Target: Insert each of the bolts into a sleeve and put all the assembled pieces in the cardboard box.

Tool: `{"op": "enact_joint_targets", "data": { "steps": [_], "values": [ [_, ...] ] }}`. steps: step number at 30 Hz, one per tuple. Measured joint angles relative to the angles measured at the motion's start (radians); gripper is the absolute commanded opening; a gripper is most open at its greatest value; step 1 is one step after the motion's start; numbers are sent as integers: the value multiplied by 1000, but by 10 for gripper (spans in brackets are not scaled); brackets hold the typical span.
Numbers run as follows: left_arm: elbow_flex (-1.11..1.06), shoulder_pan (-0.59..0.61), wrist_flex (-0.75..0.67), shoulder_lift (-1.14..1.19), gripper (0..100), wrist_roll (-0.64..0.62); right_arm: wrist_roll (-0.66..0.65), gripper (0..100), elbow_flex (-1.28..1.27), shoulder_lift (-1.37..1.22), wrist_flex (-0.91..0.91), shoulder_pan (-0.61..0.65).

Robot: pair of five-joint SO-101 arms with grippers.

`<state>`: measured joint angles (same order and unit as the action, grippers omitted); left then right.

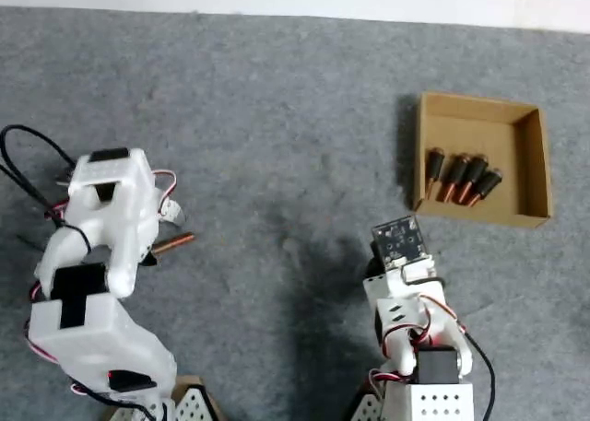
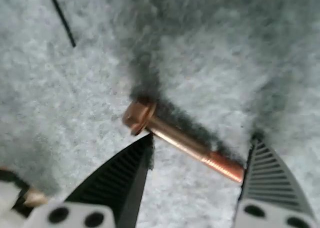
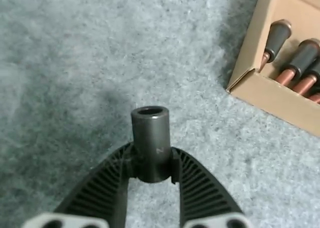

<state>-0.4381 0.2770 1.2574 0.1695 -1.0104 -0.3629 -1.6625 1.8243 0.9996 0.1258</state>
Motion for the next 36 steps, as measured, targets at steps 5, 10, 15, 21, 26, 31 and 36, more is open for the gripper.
{"op": "enact_joint_targets", "data": {
  "steps": [5, 10, 15, 21, 26, 31, 36],
  "values": [
    [-54, 0, -104, -5, 281, -11, 0, 5, -2, 0, 0, 0],
    [-61, -2, -126, -5, 280, -104, -3, 5, -2, 0, 0, 0],
    [-64, 34, -137, -5, 235, -117, -3, 5, -2, 0, 0, 0],
    [-51, 66, -170, -8, 16, -118, -3, 5, -2, 0, 0, 0],
    [-49, 89, -178, -5, 3, -121, -3, 5, -2, 0, 0, 0],
    [-49, 91, -178, -5, 3, -120, -3, 5, -2, 0, 0, 0],
    [-44, 77, -178, -29, 3, -49, -3, 5, -2, 0, 0, 0]
  ]
}}
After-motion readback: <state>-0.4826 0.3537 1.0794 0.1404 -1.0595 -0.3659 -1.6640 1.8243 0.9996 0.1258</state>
